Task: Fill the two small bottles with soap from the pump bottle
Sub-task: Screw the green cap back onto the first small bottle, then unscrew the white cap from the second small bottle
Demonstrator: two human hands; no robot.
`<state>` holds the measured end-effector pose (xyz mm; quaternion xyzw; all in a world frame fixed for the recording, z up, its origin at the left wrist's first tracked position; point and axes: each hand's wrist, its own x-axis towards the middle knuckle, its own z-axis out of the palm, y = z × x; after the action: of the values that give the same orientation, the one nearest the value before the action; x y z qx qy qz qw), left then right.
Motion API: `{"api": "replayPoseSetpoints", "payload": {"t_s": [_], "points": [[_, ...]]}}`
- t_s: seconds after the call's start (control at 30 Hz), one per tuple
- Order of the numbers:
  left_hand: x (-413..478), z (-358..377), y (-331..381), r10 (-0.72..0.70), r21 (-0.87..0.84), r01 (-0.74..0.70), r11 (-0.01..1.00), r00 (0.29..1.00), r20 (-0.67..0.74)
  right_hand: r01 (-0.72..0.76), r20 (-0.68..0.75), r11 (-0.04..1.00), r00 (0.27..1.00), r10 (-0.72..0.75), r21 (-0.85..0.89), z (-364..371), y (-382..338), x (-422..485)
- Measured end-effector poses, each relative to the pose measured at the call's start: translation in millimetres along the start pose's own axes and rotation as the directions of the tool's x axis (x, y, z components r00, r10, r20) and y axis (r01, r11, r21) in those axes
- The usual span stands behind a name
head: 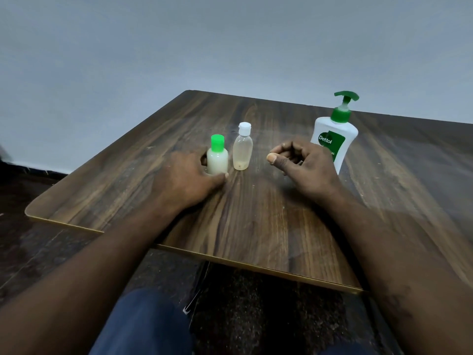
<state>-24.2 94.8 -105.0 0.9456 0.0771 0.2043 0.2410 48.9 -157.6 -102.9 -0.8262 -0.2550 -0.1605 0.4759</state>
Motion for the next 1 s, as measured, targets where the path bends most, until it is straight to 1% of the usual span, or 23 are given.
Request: {"api": "replayPoseSetpoints", "payload": {"t_s": [0.1,0.17,0.23,0.3,0.33,0.37,0.43,0.47,0.5,0.57,0.67,0.7,0.83,0.93,1.0], "points": [[13.5,-4.7,-10.9,-0.029,-0.04,0.029,0.999,1.0,0.0,0.024,0.026,0.996,0.999,-0.022,-0.084,0.8,2.4,0.6],[23.6,-4.8,-13.5,-0.051,0.001,0.051,0.999,0.998,0.04,0.034,0.027,0.993,0.999,-0.032,-0.11,-0.1,3.5,0.5],[31.1,-3.4,-13.5,-0.07,0.006,0.07,0.998,0.994,0.079,0.049,0.028,0.989,0.999,-0.046,-0.136,-2.2,3.4,-0.5],[31.8,-3.4,-11.6,-0.085,-0.024,0.086,0.996,0.995,0.058,0.079,0.026,0.981,0.997,-0.076,-0.179,-3.8,3.6,-1.4],[28.5,-4.1,-10.0,-0.101,-0.055,0.1,0.993,0.995,-0.008,0.091,0.024,0.977,0.996,-0.088,-0.193,-4.5,3.7,-1.2],[22.5,-4.9,-7.9,-0.113,-0.094,0.103,0.99,0.987,-0.114,0.098,0.021,0.975,0.995,-0.095,-0.201,-4.9,4.2,-0.9],[4.6,-5.0,1.0,-0.077,-0.165,0.022,0.986,0.94,-0.333,0.109,0.018,0.972,0.994,-0.107,-0.21,-5.0,5.7,0.9],[-5.8,-3.9,7.4,-0.033,-0.177,-0.041,0.983,0.918,-0.396,0.113,0.019,0.97,0.994,-0.112,-0.215,-4.6,6.0,1.9],[-14.0,-1.4,14.4,0.013,-0.177,-0.093,0.98,0.912,-0.41,0.118,0.022,0.968,0.993,-0.116,-0.219,-4.4,6.2,2.8],[-21.4,6.3,28.1,0.074,-0.174,-0.14,0.975,0.938,-0.338,0.132,0.02,0.965,0.991,-0.131,-0.229,-3.3,6.5,4.1],[-13.2,18.6,44.3,0.029,-0.156,-0.053,0.986,0.988,-0.148,0.129,-0.007,0.965,0.991,-0.134,-0.228,-2.6,7.8,4.9],[-9.3,23.3,48.2,0.016,-0.137,-0.033,0.99,0.992,-0.125,0.124,-0.015,0.966,0.991,-0.13,-0.226,-2.7,7.9,4.8],[7.8,37.5,62.2,-0.041,-0.12,0.027,0.992,0.993,-0.111,0.115,-0.053,0.97,0.99,-0.129,-0.215,-5.0,7.9,4.8],[24.3,45.7,66.5,-0.138,-0.198,0.123,0.973,0.988,-0.066,0.114,-0.045,0.97,0.991,-0.127,-0.213,-3.8,8.3,5.2],[31.8,50.0,67.5,-0.167,-0.271,0.145,0.951,0.984,-0.059,0.125,-0.044,0.969,0.99,-0.137,-0.211,-2.2,8.1,5.7]]}}
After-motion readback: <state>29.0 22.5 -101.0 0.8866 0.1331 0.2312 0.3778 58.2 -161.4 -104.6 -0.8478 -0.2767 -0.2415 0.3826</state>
